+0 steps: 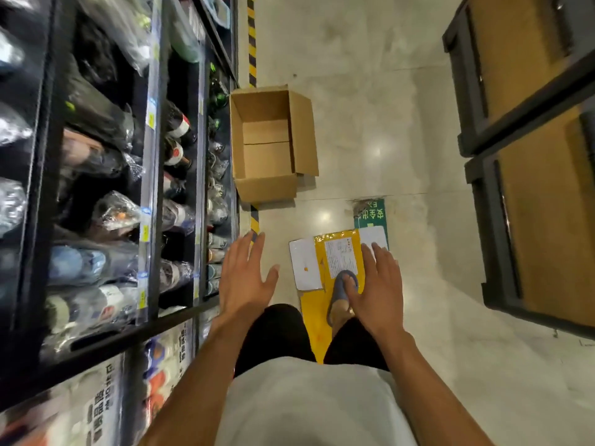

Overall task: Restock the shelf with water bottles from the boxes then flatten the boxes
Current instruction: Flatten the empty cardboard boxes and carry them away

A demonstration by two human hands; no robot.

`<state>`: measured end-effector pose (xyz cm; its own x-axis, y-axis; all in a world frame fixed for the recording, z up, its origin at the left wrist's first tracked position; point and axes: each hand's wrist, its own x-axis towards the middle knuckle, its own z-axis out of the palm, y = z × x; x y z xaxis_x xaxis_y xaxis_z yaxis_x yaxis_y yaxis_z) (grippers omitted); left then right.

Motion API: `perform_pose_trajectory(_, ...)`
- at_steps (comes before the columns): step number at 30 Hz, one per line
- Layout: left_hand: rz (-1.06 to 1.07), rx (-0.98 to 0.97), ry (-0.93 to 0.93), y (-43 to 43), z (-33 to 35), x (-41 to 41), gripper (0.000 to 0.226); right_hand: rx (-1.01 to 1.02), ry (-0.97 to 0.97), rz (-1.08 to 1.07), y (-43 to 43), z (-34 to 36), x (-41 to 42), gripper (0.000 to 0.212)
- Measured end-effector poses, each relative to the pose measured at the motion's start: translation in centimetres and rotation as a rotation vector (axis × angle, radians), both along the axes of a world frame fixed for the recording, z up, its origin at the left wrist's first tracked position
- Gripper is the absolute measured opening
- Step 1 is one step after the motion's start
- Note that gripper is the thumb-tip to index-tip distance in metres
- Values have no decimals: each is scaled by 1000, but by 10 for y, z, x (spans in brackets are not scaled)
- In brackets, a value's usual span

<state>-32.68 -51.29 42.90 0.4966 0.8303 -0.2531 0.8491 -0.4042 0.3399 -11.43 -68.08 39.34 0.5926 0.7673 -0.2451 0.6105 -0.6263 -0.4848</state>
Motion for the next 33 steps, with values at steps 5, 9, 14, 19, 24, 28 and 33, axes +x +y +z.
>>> perform_pose_trajectory(5, 217, 7, -84, 18, 16, 28, 72, 30, -26, 112, 97, 9, 58, 77)
perform_pose_trajectory(9, 277, 34, -132, 81, 8, 46, 68, 43, -32, 156, 161, 2, 84, 77)
perform_pose_trajectory(14, 226, -18, -62, 203, -36, 70, 74, -24, -29, 132, 236, -31, 101, 78)
perform_pose_trajectory(19, 133, -93, 40, 328, -108, 84, 73, -69, -1, 87, 323, -78, 116, 79)
perform_pose_trajectory(24, 166, -106, 64, 415, -205, 91, 72, -160, 38, 154, 403, -172, 146, 81)
perform_pose_trajectory(28, 204, -170, 136, 465, -322, 97, 78, -154, 81, 259, 458, -293, 169, 80)
perform_pose_trajectory(33, 315, -286, 30, 505, -470, 89, 59, -204, 191, 329, 502, -450, 169, 89)
